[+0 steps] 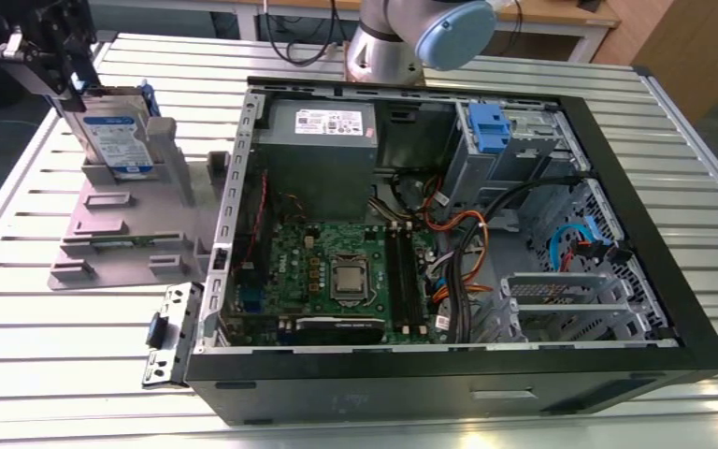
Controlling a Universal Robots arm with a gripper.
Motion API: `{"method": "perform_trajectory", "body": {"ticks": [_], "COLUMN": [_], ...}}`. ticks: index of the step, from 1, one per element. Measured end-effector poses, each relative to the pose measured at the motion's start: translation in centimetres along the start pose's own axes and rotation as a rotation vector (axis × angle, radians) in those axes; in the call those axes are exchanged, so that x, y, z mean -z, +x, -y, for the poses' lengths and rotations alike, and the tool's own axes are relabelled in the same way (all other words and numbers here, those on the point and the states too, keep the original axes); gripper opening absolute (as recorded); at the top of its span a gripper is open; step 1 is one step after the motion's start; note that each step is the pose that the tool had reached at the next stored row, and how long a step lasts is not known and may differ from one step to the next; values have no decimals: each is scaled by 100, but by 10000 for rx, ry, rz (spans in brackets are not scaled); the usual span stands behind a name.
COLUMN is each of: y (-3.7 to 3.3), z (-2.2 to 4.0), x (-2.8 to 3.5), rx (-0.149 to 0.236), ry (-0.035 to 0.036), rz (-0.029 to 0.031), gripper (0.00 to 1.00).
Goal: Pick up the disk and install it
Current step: 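Pick up the disk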
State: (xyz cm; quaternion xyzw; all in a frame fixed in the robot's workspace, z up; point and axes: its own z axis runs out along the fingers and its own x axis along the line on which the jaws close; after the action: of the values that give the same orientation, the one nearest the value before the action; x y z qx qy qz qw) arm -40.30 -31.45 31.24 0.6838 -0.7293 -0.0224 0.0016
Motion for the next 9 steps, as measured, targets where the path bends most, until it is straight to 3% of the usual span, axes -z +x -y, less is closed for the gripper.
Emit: {"method": "perform_trajectory", "body": {"ticks": [9], "y": [1], "z": [1], "x": [-33], "rx": [1], "ry": [-1], "rz": [-1], "gripper": [53]}}
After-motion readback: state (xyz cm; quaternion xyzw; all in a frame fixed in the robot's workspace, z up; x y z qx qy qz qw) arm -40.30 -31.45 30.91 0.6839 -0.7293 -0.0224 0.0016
